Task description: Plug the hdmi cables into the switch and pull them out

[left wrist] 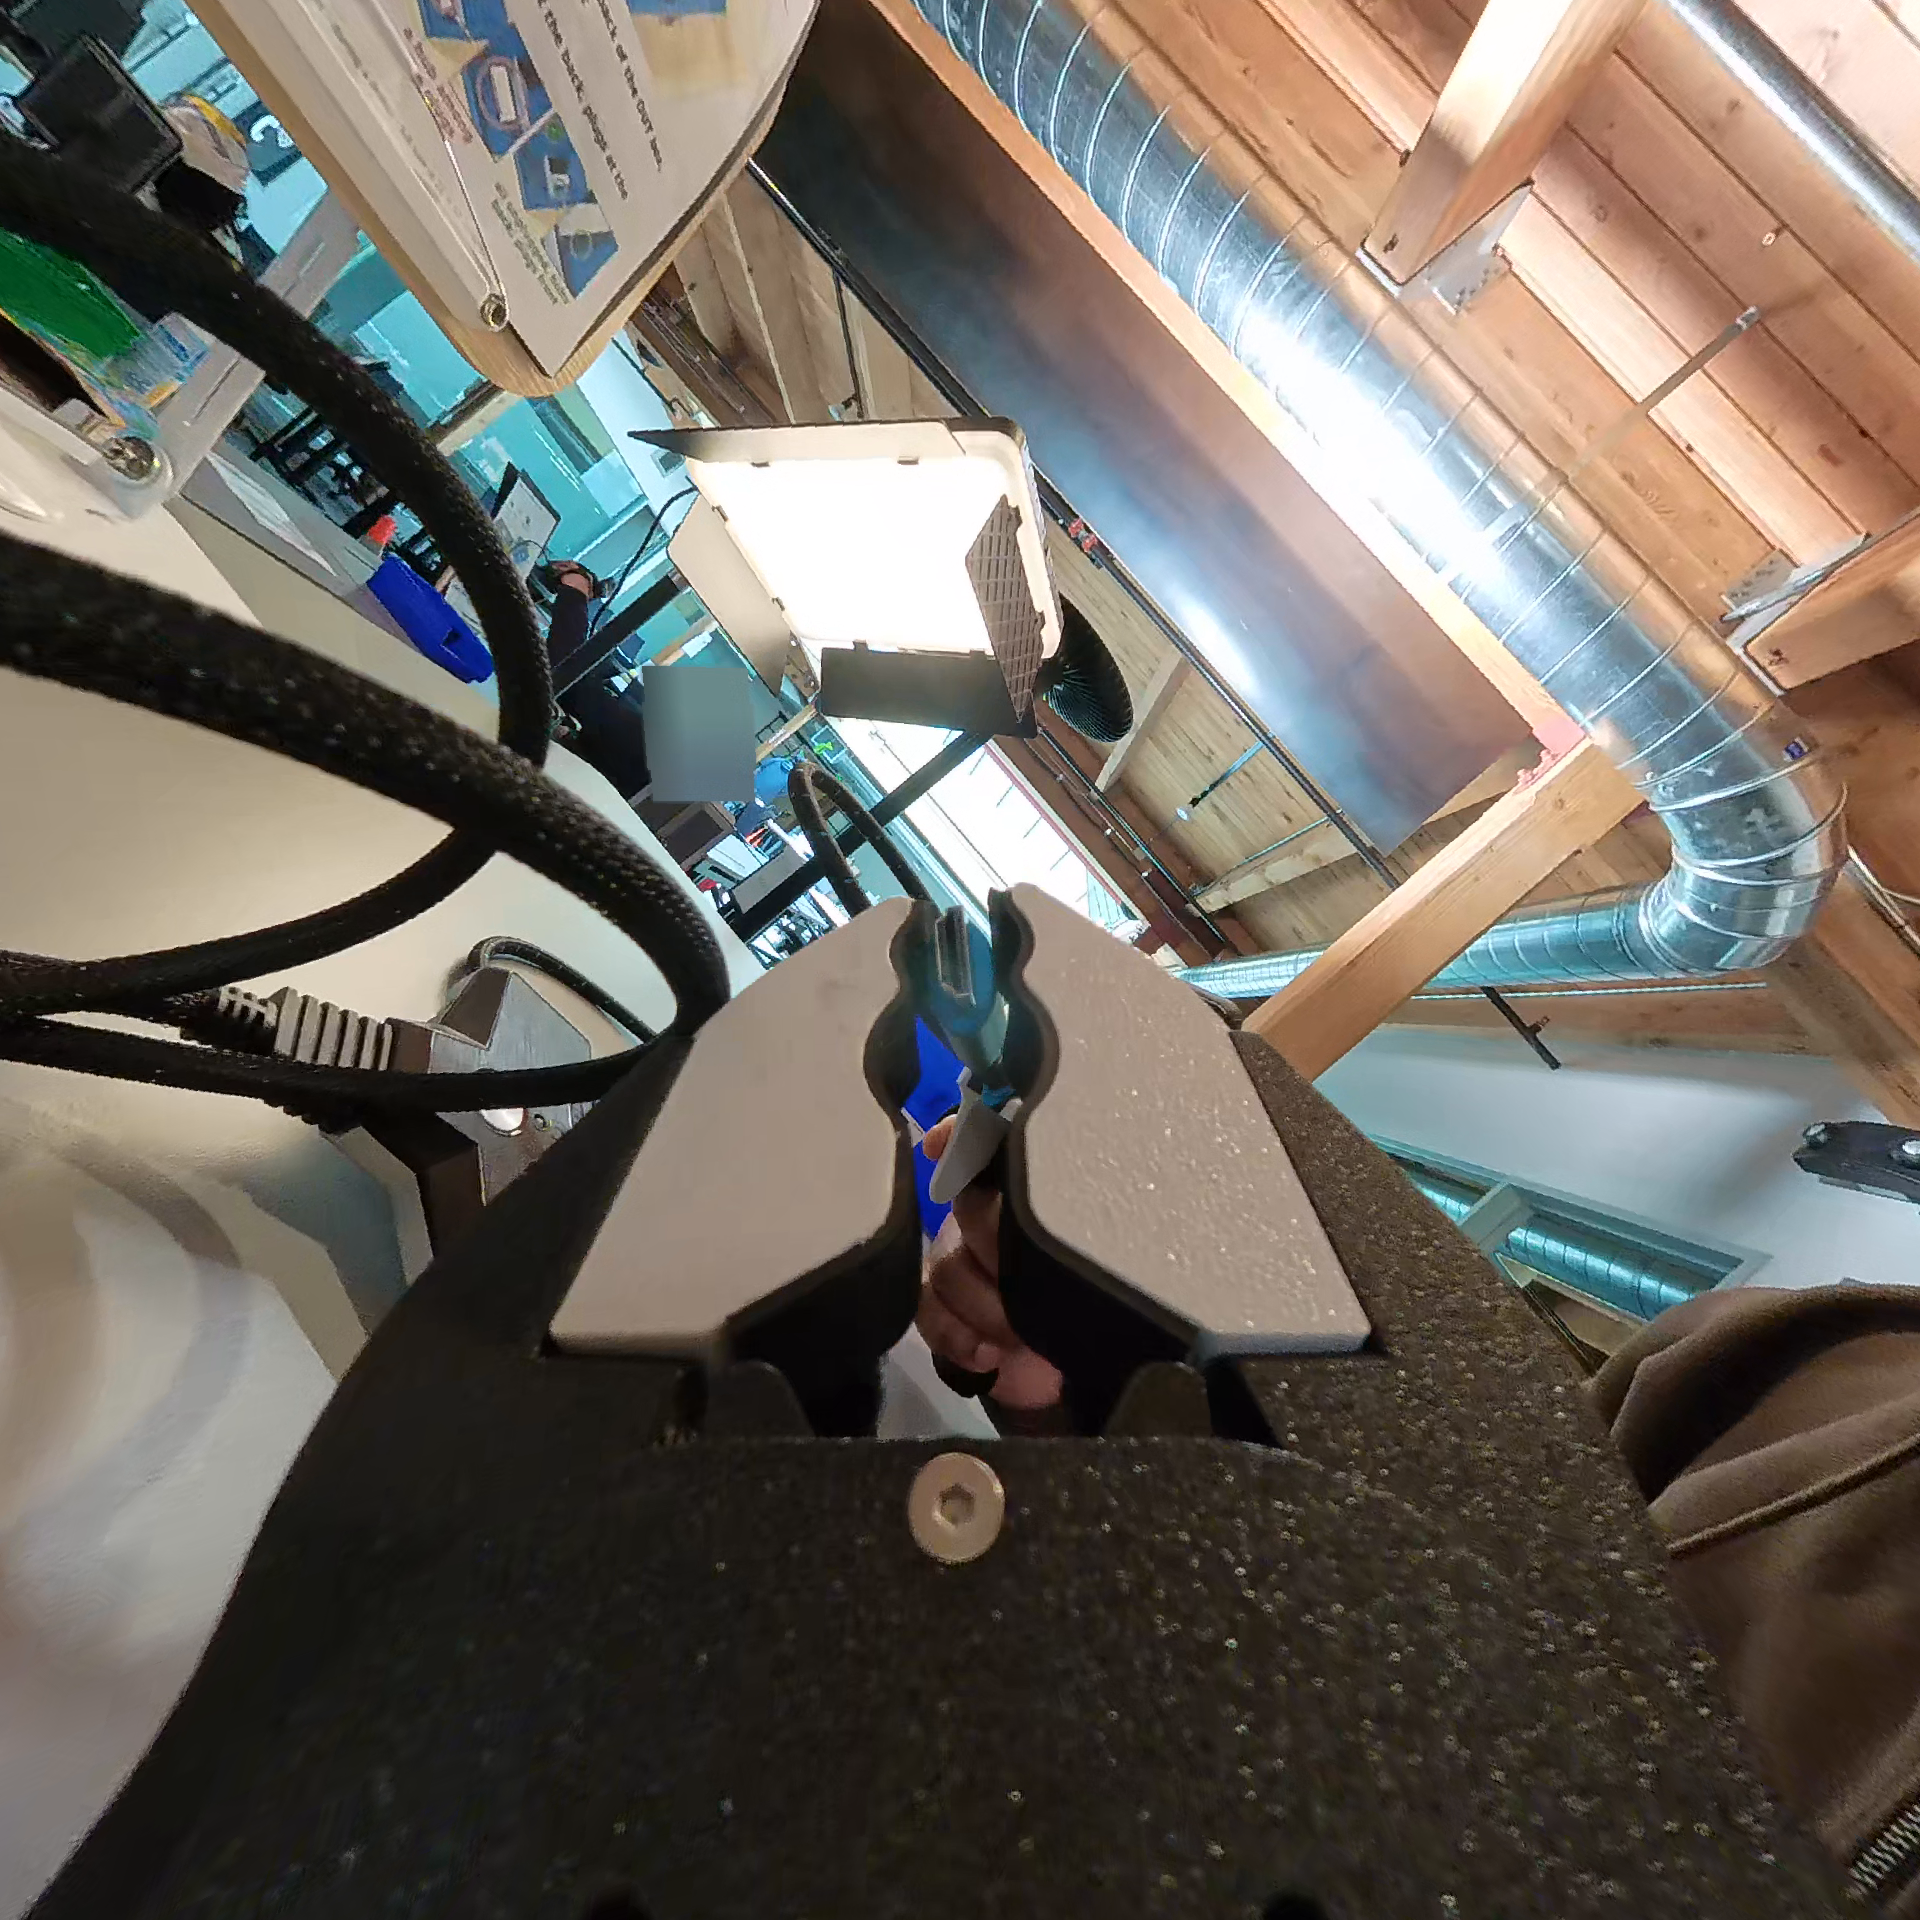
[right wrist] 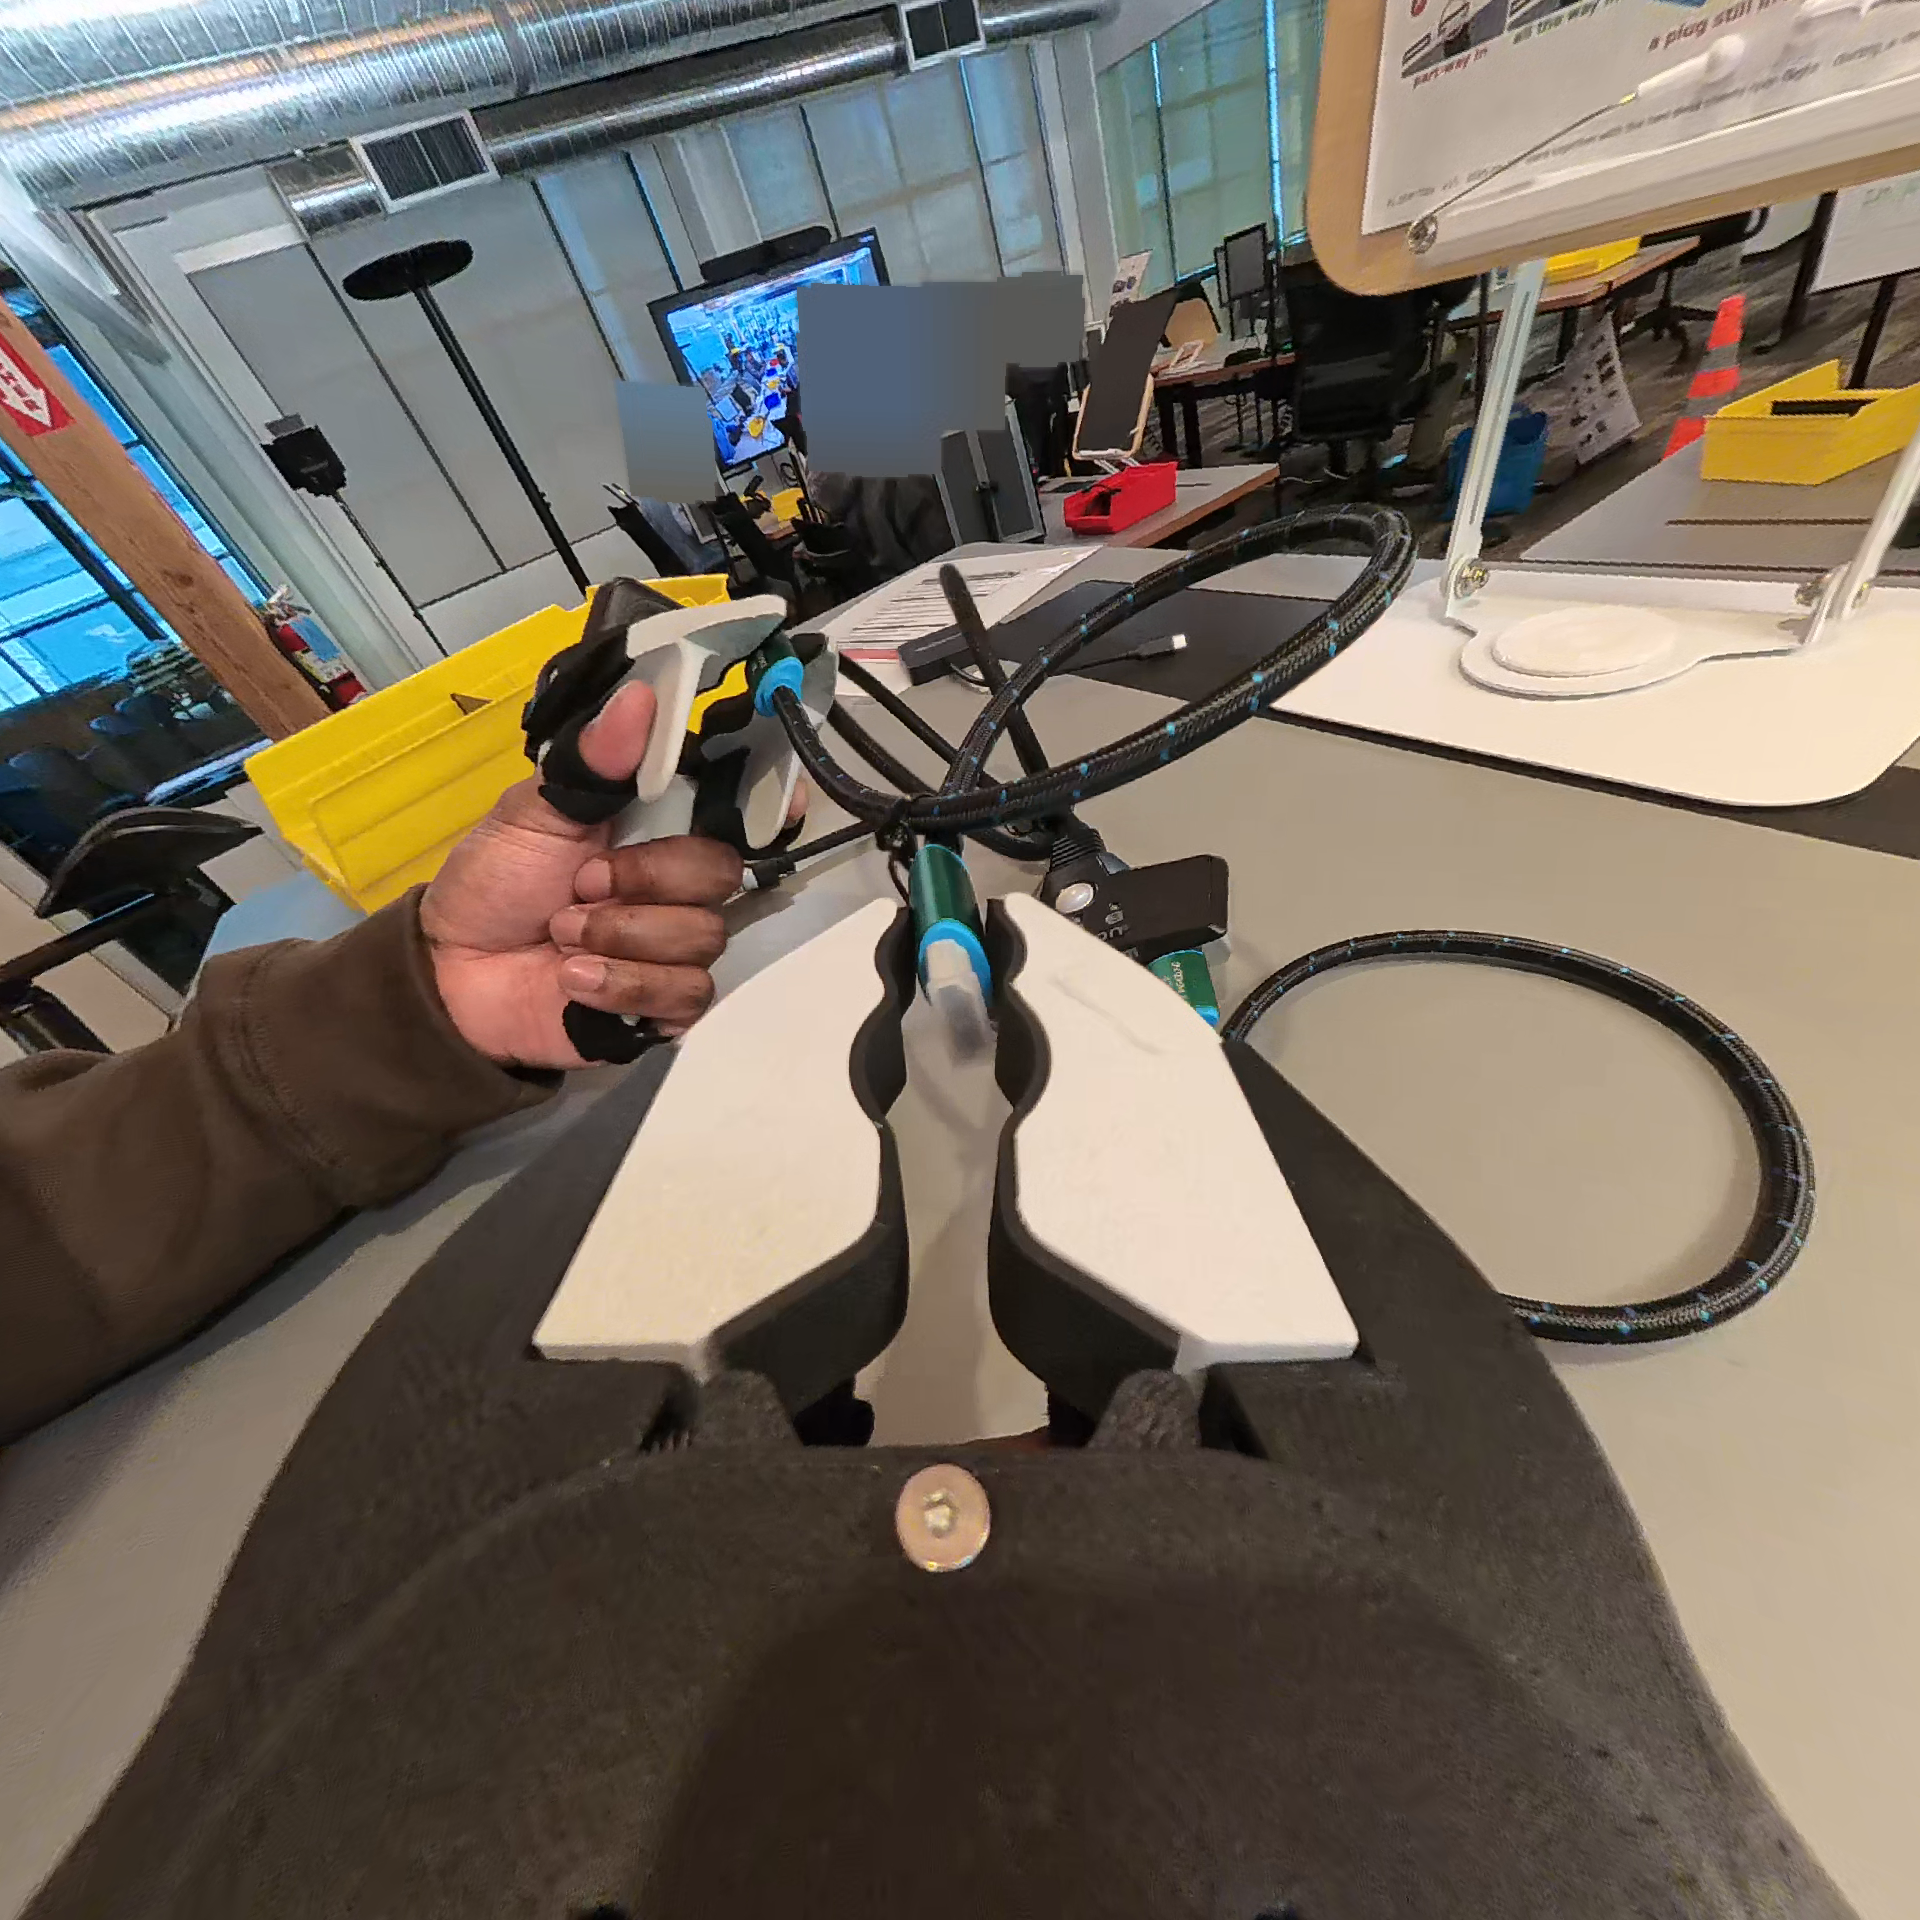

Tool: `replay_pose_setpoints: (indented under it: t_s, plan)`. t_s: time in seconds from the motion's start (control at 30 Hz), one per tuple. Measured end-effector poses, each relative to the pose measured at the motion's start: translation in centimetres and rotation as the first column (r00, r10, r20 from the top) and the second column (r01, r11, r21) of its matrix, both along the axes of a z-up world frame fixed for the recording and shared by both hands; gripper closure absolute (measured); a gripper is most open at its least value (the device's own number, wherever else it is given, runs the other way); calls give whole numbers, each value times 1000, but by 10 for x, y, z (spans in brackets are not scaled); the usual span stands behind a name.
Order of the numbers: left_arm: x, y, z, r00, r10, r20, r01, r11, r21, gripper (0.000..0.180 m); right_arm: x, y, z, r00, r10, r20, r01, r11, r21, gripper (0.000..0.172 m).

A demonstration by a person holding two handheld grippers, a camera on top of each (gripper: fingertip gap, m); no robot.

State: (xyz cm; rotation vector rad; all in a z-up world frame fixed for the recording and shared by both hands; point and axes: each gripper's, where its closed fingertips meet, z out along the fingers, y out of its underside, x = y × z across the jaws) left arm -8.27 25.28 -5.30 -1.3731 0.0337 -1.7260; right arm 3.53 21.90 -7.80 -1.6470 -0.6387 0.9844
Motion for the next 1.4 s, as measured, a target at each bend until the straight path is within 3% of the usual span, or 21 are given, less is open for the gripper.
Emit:
replay_pose_setpoints:
  t_s: [0.13,0.3,0.5,0.6,0.7,0.97,1.07,1.17,1.27,1.4]
  plan:
    - [5,1,-1,1000,4,23,-4,1000,-4,169,5,5,-7,999,-38,2,38,999,-29,155]
    - [13,3,-12,999,14,33,-13,998,-54,169,23,12,-22,975,-150,167,151,988,2,144]
    - [14,6,-19,994,71,-77,-75,996,-51,170,59,3,-30,866,-293,406,278,956,97,143]
    - [23,5,-22,987,69,-144,-75,996,-38,169,30,-13,-16,862,-250,441,201,967,157,142]
    - [37,2,-26,979,40,-199,-48,998,-33,170,-15,-18,-14,814,-223,536,112,966,231,142]
    - [52,-8,-38,957,-32,-288,15,998,-62,169,-75,5,-48,726,-175,665,50,978,204,130]
    - [54,-11,-41,954,-68,-292,44,995,-88,169,-77,15,-54,700,-211,682,87,973,212,135]
    - [58,-14,-44,952,-117,-282,88,990,-113,169,-78,19,-58,706,-222,673,106,972,209,156]
    - [59,-16,-47,941,-169,-293,135,982,-132,169,-75,18,-62,713,-215,667,113,975,193,159]
    - [42,-5,-64,891,-101,-442,37,988,-152,156,-48,28,-67,664,-268,698,215,963,165,160]
